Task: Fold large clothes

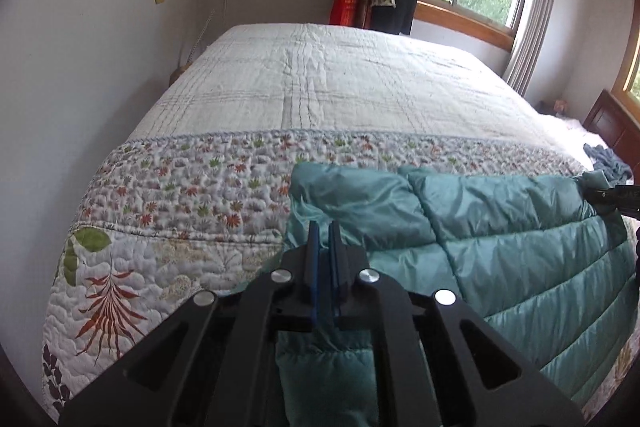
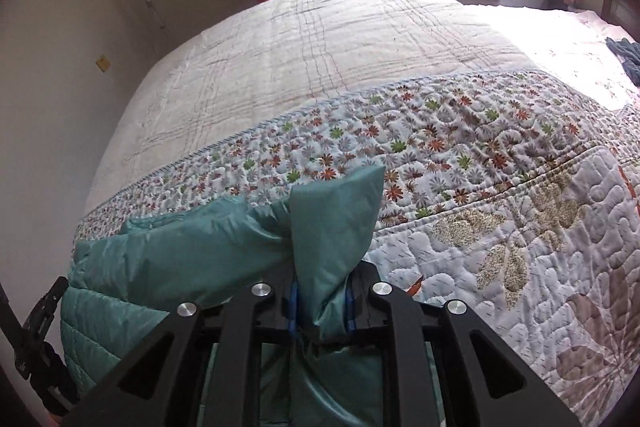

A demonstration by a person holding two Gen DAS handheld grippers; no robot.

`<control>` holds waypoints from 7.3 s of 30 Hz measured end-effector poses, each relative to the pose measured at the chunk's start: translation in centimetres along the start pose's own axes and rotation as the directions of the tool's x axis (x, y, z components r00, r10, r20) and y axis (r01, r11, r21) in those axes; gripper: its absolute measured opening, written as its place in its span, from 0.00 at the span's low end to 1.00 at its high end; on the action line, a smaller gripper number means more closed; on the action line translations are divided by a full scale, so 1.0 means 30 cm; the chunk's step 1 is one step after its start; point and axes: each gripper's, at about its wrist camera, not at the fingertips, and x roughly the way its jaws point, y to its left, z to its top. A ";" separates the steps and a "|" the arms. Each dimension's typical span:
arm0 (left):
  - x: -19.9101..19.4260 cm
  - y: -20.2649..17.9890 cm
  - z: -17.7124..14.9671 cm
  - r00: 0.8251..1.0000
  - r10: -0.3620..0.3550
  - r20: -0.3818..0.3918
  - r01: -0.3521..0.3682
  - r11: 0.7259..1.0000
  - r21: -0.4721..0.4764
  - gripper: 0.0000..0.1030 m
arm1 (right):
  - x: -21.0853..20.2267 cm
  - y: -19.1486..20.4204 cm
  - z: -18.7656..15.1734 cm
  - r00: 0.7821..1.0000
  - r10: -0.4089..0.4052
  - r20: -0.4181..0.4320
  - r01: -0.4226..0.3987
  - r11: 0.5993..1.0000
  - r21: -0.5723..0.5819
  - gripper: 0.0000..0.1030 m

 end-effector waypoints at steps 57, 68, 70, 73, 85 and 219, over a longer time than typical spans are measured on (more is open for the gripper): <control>-0.275 0.013 -0.433 0.997 0.023 -0.077 -0.022 1.000 0.022 0.01 | -0.214 -0.142 -0.514 0.974 0.215 -0.073 -0.218 0.975 -0.031 0.12; -0.277 0.076 -0.276 0.995 -0.028 -0.097 0.024 0.999 -0.046 0.30 | -0.350 -0.149 -0.466 0.980 0.199 0.015 -0.199 0.980 -0.017 0.29; -0.231 0.080 -0.235 0.992 -0.019 -0.122 0.013 0.999 -0.050 0.32 | -0.350 -0.142 -0.449 0.981 0.195 0.020 -0.195 0.981 -0.014 0.29; -0.162 0.097 -0.192 0.987 -0.051 -0.153 0.036 0.994 -0.099 0.32 | -0.334 -0.142 -0.441 0.978 0.207 0.023 -0.207 0.978 -0.004 0.30; -0.097 0.179 -0.166 0.957 -0.254 -0.138 0.205 0.932 -0.298 0.39 | -0.288 -0.139 -0.467 0.977 0.213 0.014 -0.213 0.977 0.001 0.34; -0.570 0.107 -0.698 0.810 -0.563 -0.166 0.519 0.819 -0.246 0.28 | -0.613 -0.242 -1.011 0.887 0.461 -0.009 -0.461 0.885 -0.063 0.28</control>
